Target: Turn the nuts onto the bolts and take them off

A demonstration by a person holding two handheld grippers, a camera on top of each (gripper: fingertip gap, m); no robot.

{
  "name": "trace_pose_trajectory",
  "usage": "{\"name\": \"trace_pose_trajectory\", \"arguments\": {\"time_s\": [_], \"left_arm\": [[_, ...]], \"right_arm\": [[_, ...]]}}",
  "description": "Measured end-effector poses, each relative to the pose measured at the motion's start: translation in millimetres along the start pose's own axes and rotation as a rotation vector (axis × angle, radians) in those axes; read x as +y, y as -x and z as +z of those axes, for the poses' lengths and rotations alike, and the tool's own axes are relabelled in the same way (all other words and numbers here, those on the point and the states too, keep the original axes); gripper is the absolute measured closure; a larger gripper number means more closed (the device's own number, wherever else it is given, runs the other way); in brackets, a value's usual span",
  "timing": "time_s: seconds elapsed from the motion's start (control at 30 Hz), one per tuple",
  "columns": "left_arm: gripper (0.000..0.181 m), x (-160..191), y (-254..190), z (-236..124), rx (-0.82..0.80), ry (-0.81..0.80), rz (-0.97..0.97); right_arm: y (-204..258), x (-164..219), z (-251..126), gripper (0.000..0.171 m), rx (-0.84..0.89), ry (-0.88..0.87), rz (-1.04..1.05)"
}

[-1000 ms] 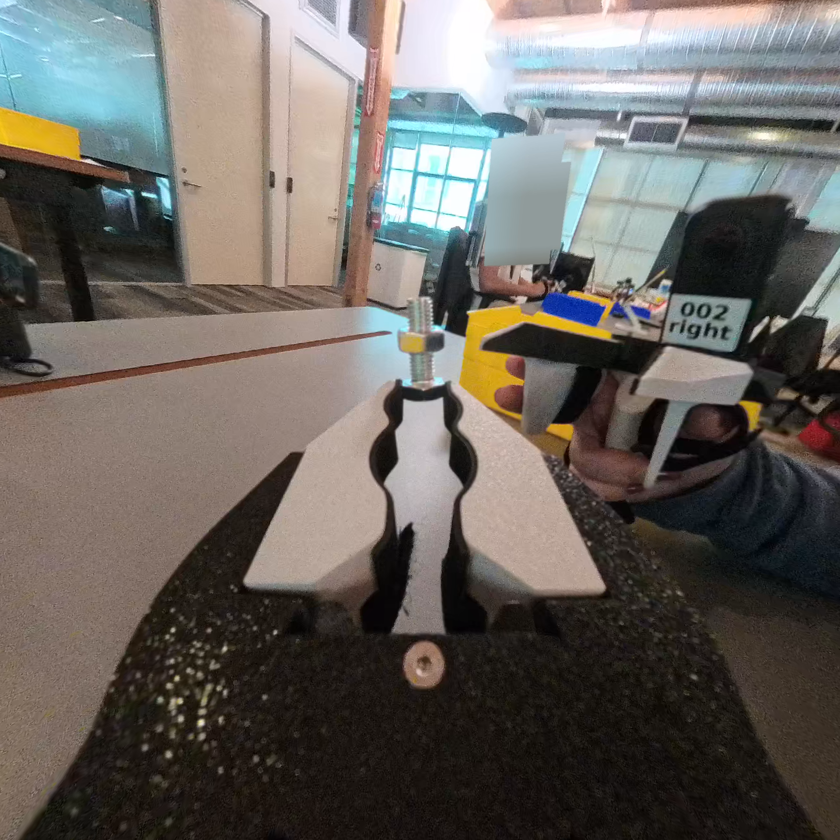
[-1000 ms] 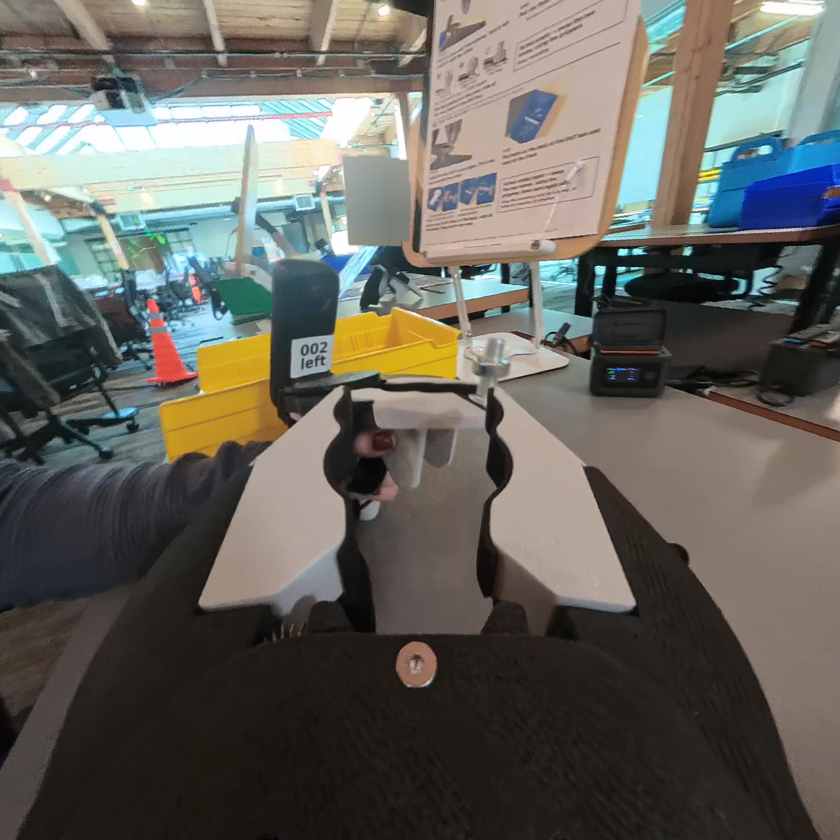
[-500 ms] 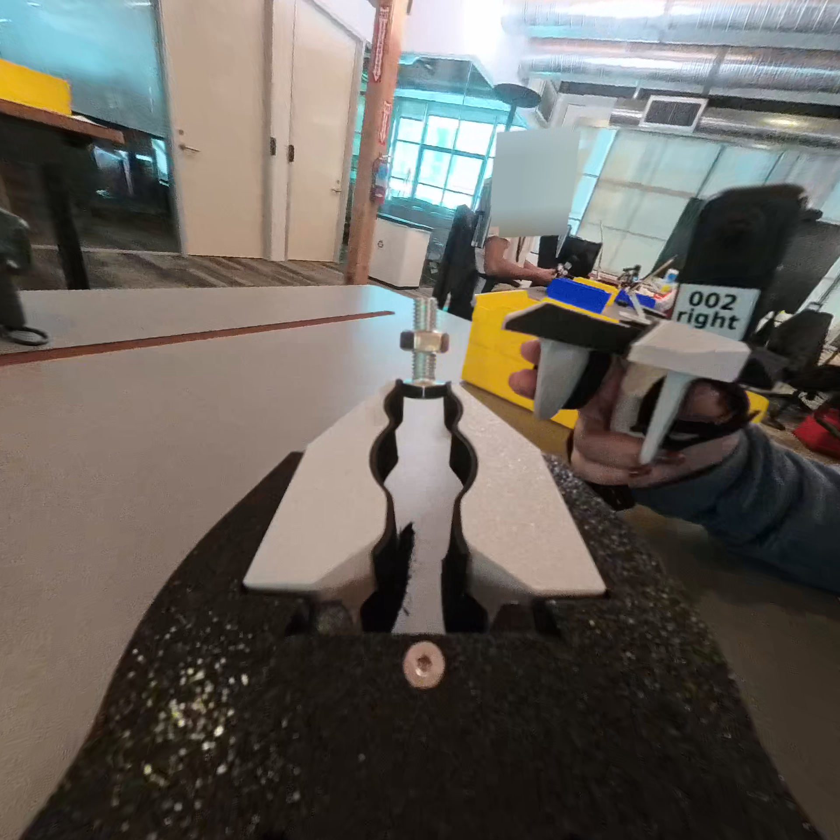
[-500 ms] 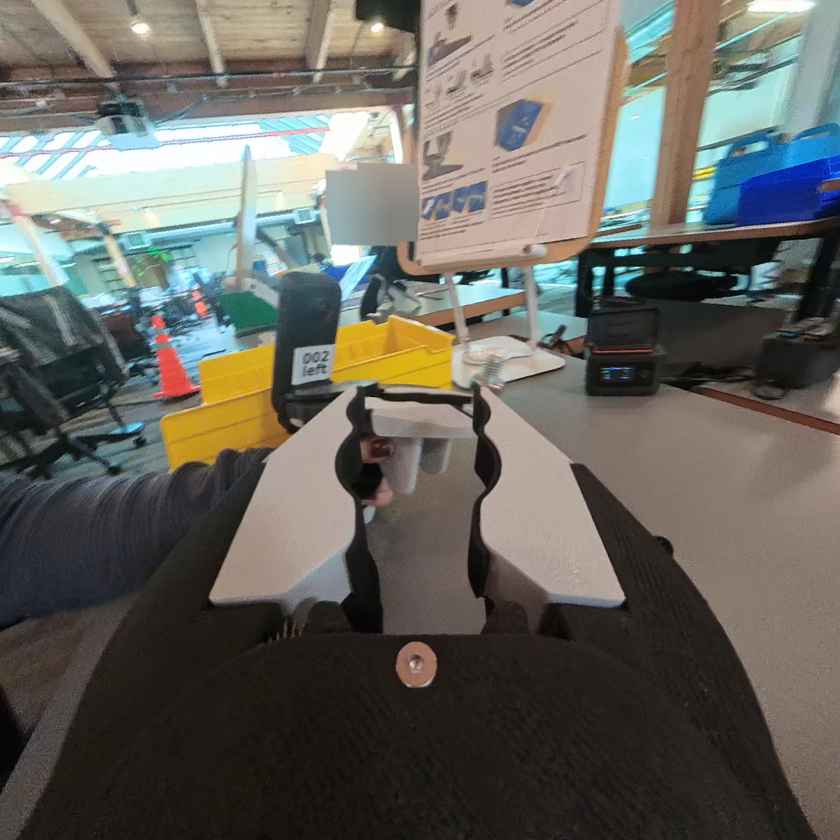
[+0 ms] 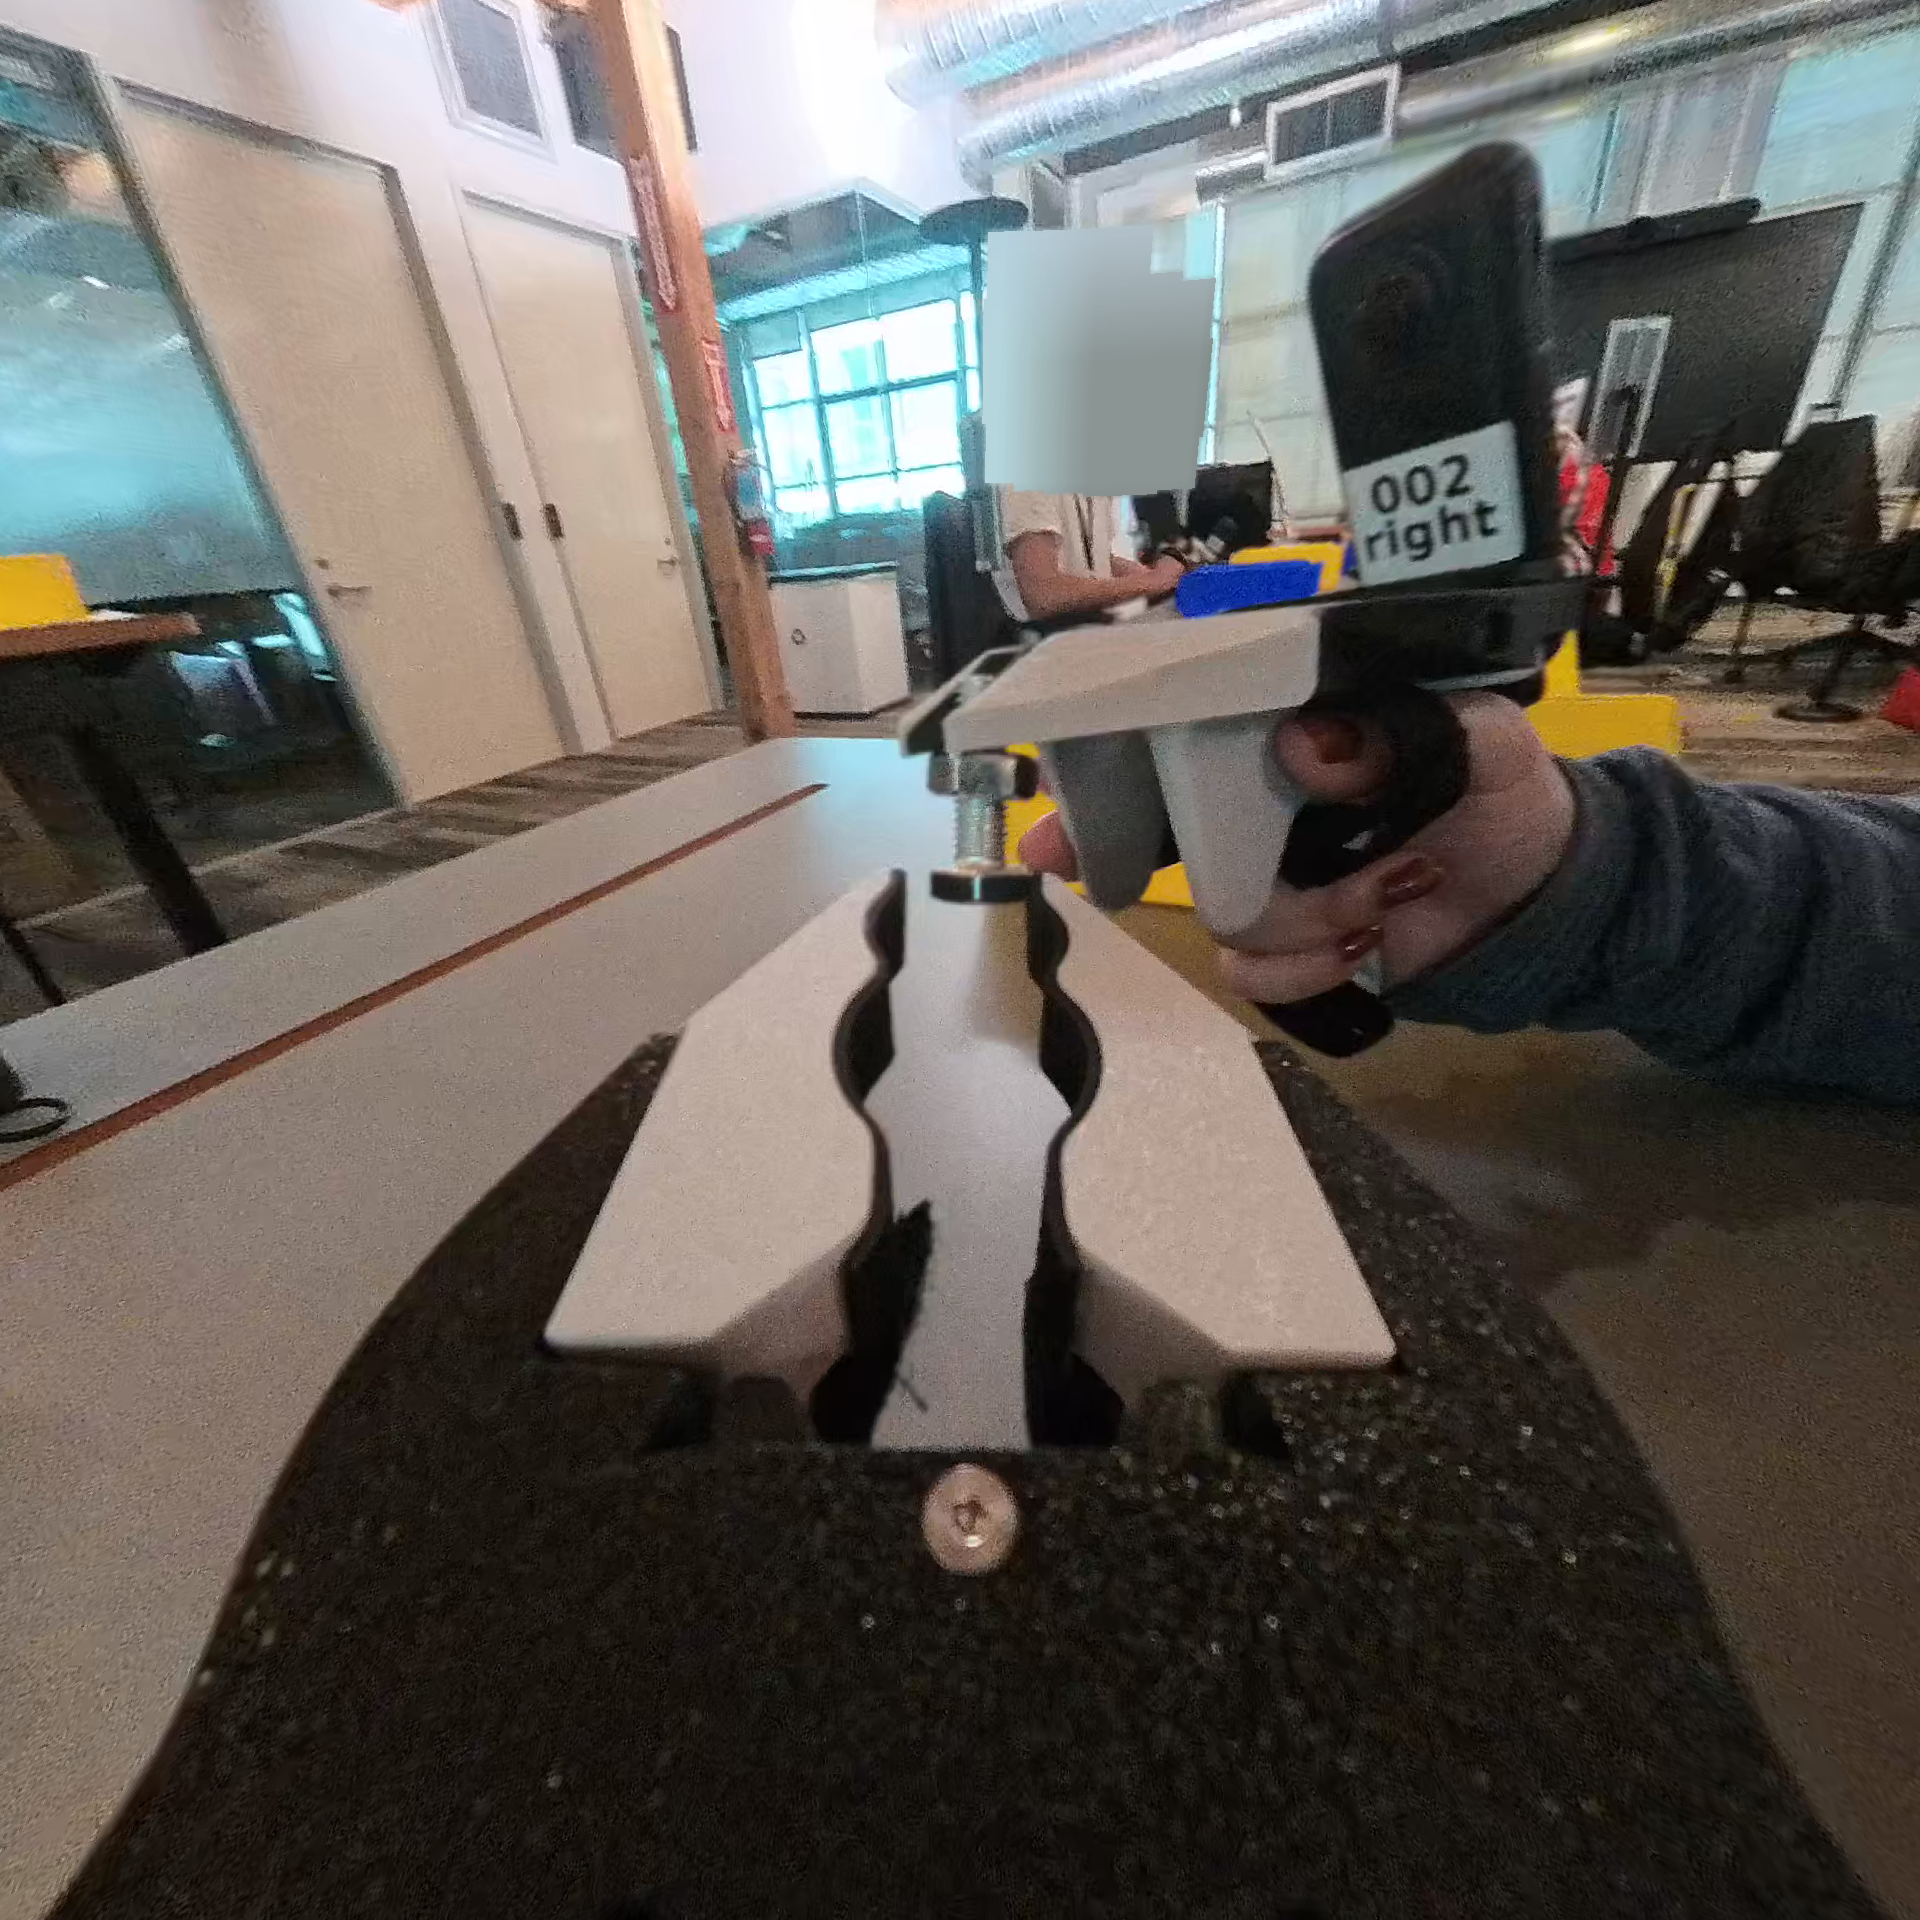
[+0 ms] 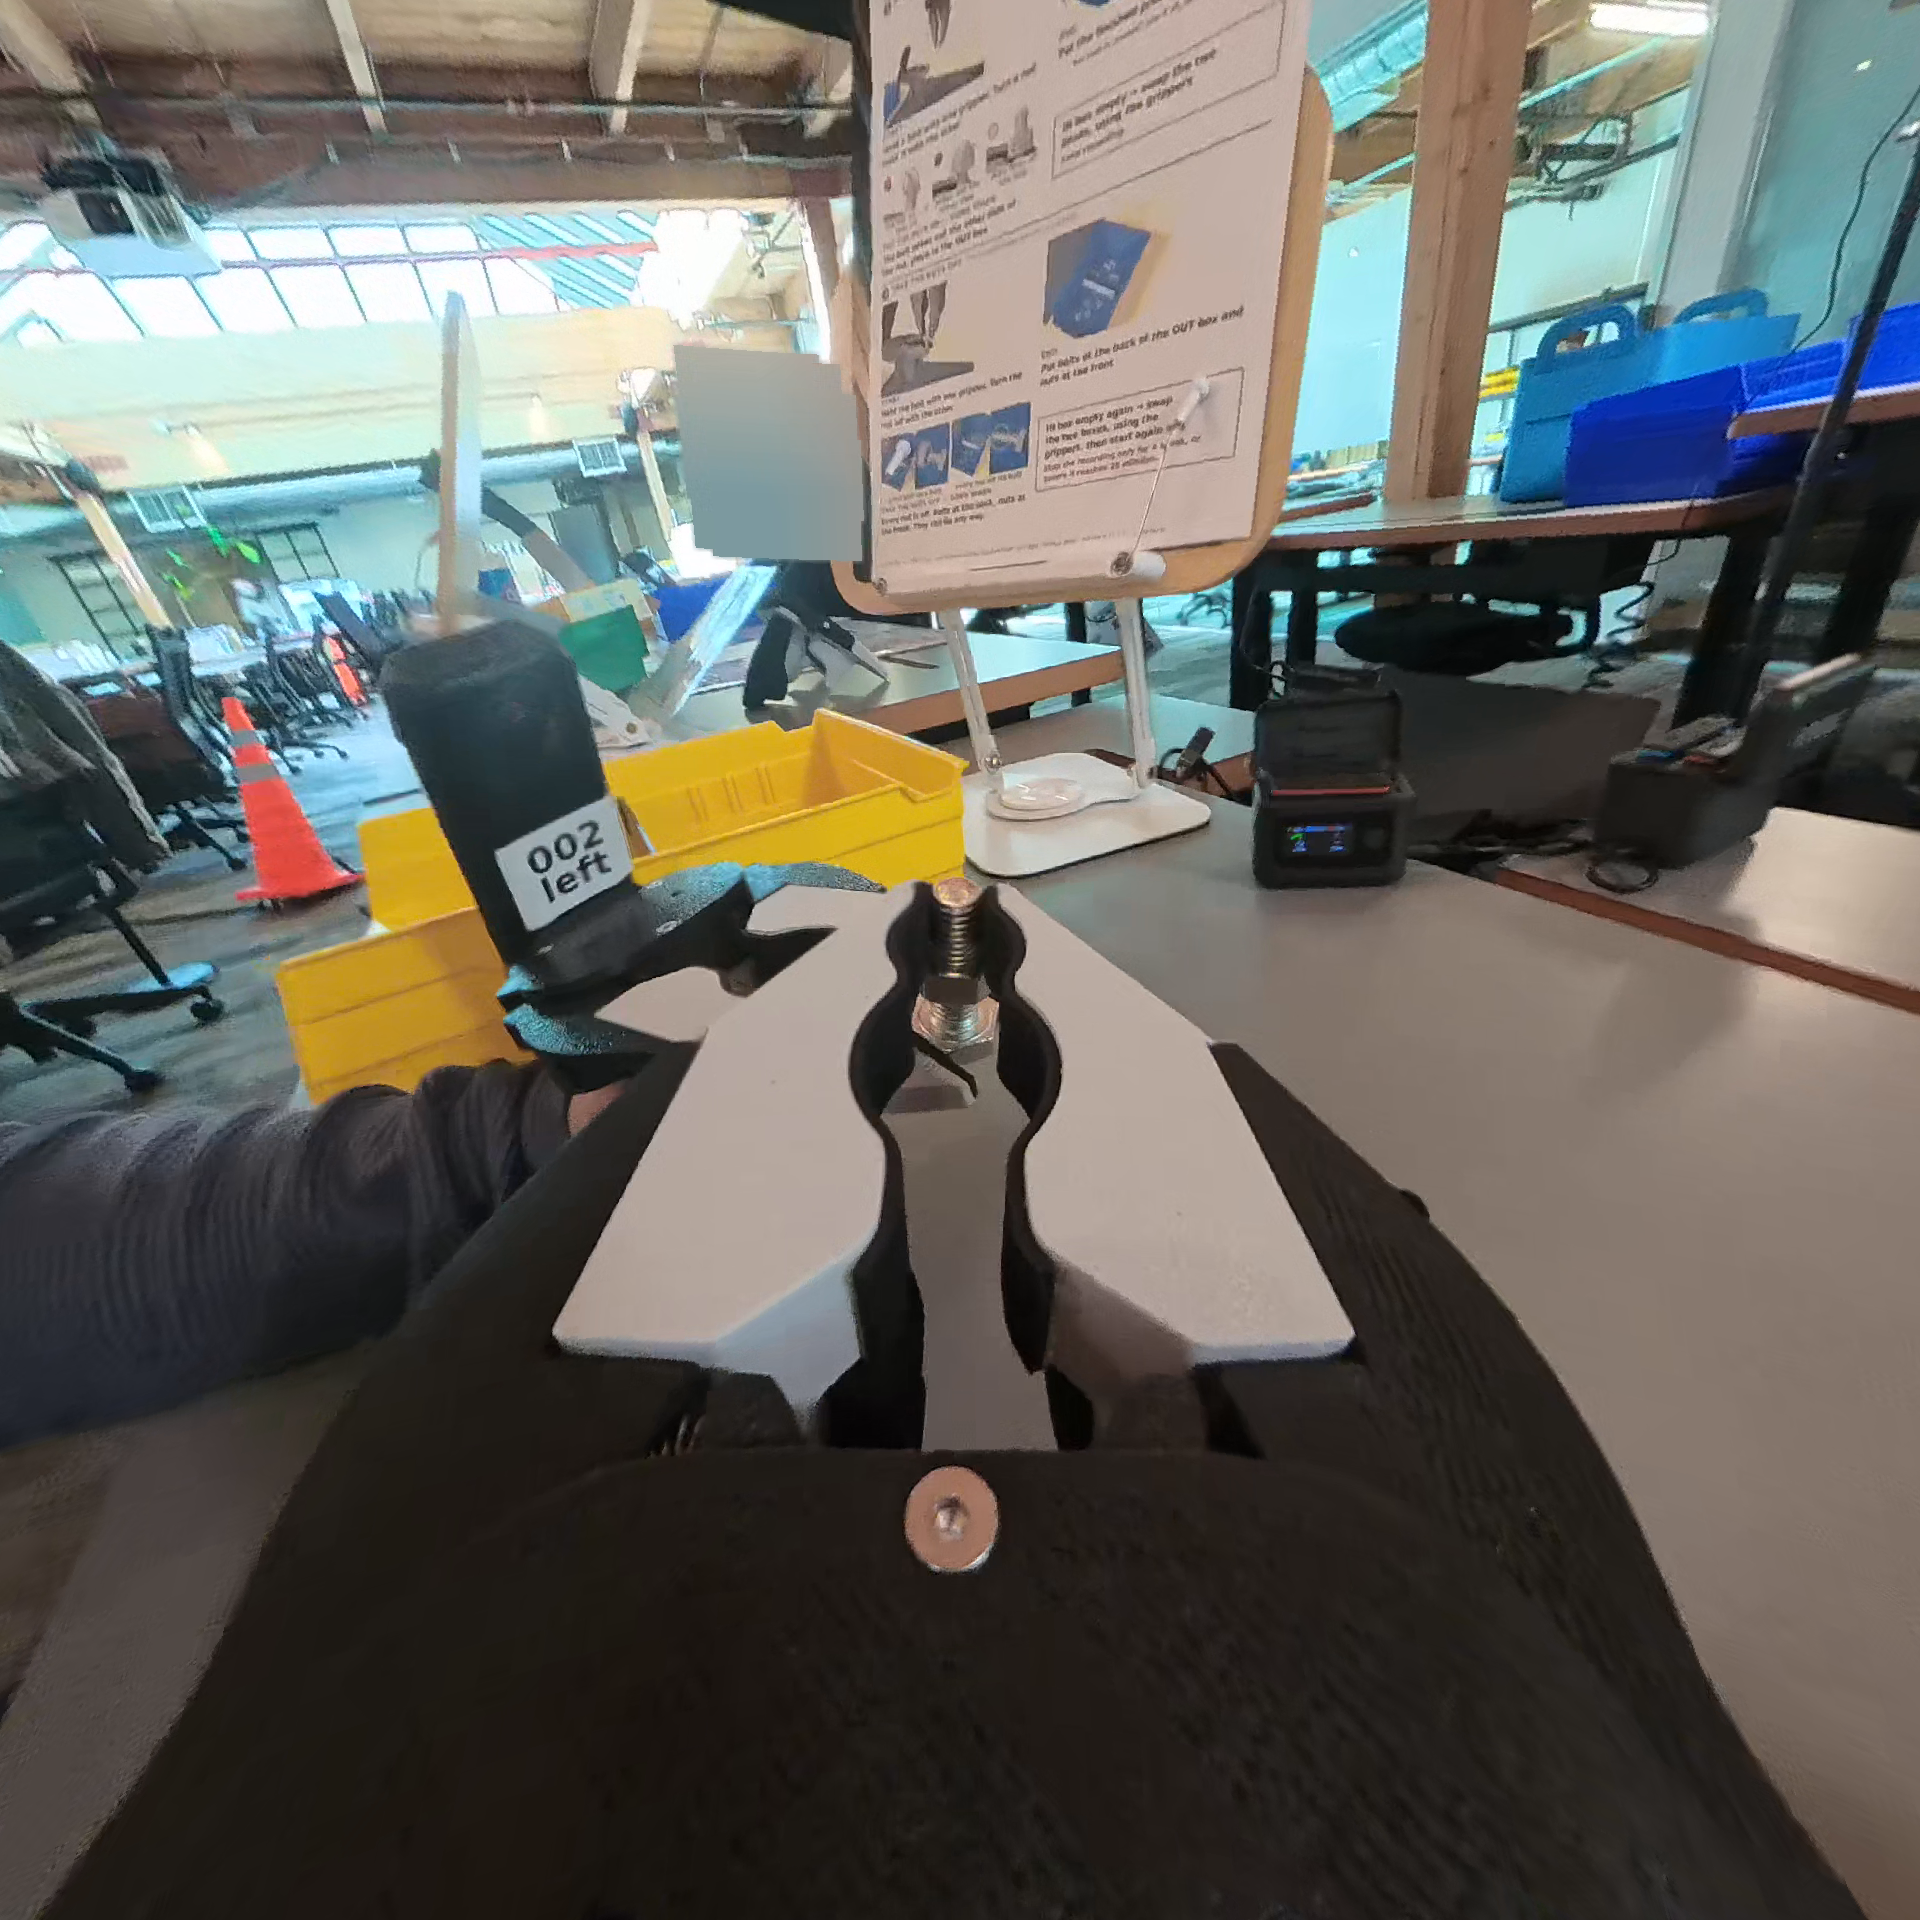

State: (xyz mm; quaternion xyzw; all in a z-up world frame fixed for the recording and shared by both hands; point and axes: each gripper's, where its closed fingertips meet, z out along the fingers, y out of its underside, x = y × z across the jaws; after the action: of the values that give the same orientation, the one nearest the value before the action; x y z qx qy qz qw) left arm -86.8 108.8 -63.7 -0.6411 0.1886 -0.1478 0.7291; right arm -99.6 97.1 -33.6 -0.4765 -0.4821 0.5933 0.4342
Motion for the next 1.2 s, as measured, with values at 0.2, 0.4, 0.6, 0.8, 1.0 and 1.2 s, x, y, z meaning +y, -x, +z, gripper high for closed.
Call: {"name": "trace_pose_trajectory", "arguments": {"time_s": [0.2,0.4,0.6,0.8,1.0,1.2], "left_arm": [[0.111,11.4,33.5,-0.8,-0.27,0.071,0.192],[0.124,9.0,37.6,-1.5,-0.365,0.092,0.327],[0.126,8.8,40.3,-0.3,-0.433,0.131,0.43],[0.136,27.5,41.6,4.4,-0.402,0.224,0.36],[0.142,28.7,46.5,4.9,-0.416,0.231,0.325],[0.145,28.4,46.4,5.8,-0.416,0.229,0.315]], "right_arm": [[-16.7,-70.9,-55.9,0.164,0.216,-0.015,-0.166],[-65.8,-63.3,-204.6,0.164,0.72,0.578,-0.249],[-87.6,52.0,-305.1,0.163,0.64,1.198,0.219],[-99.3,86.6,-325.5,0.142,0.687,1.302,0.296],[-91.2,-10.9,-294.7,0.134,1.014,0.97,-0.117],[-33.3,-91.3,-126.9,0.151,0.665,0.078,-0.445]]}}
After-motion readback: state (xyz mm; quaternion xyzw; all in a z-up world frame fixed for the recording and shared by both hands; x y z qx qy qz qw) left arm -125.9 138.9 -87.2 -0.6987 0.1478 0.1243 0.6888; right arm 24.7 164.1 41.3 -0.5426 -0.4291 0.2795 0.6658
